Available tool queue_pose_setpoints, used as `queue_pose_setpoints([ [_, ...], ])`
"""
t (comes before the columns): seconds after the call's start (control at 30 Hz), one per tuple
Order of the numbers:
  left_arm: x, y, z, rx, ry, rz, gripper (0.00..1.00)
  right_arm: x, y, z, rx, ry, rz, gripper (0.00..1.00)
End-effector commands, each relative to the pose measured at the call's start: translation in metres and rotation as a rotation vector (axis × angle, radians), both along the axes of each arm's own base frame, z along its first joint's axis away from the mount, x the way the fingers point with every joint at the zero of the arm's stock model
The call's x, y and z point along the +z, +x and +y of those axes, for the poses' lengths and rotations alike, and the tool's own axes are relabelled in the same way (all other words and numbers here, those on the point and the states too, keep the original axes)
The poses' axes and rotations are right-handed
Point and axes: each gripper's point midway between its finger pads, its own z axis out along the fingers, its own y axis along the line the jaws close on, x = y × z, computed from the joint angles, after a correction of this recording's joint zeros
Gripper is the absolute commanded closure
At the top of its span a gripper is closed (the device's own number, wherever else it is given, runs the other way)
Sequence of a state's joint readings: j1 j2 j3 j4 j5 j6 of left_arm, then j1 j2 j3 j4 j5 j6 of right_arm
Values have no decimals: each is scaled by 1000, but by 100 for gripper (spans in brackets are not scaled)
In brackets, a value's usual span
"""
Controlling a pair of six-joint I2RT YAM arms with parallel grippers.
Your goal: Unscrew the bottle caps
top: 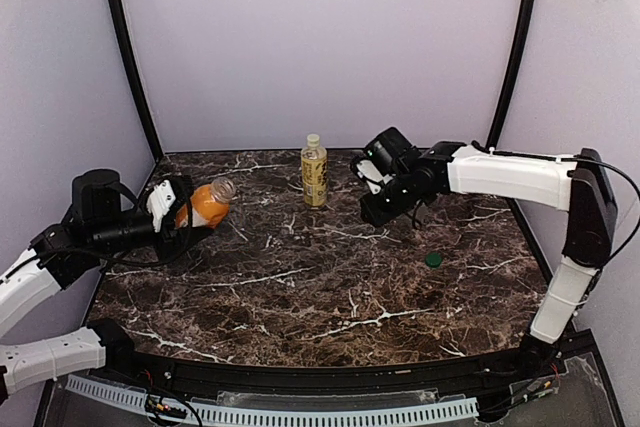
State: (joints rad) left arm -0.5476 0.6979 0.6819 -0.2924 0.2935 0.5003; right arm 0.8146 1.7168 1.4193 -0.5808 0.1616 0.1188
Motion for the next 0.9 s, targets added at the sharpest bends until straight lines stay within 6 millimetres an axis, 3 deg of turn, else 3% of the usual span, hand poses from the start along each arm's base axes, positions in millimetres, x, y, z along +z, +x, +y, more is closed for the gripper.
queue_pose_setpoints([
  [0.0, 1, 3, 9, 91, -194, 105, 84, -71, -27, -38, -236, -59, 279, 100],
  [0.23, -5, 8, 25, 163, -281, 147, 83, -131, -39, -50, -277, -116, 414, 100],
  [0.57, -1, 10, 28, 169, -272, 117, 83, -156, -44, -60, -311, -166, 447, 99],
  [0.63, -1, 10, 28, 168, -271, 115, 83, -156, -44, -60, -310, -168, 445, 86],
  [0.77, 1, 10, 27, 163, -273, 109, 83, -150, -45, -58, -295, -171, 451, 45],
  [0.87, 3, 10, 26, 152, -272, 104, 83, -131, -39, -51, -269, -155, 421, 19],
])
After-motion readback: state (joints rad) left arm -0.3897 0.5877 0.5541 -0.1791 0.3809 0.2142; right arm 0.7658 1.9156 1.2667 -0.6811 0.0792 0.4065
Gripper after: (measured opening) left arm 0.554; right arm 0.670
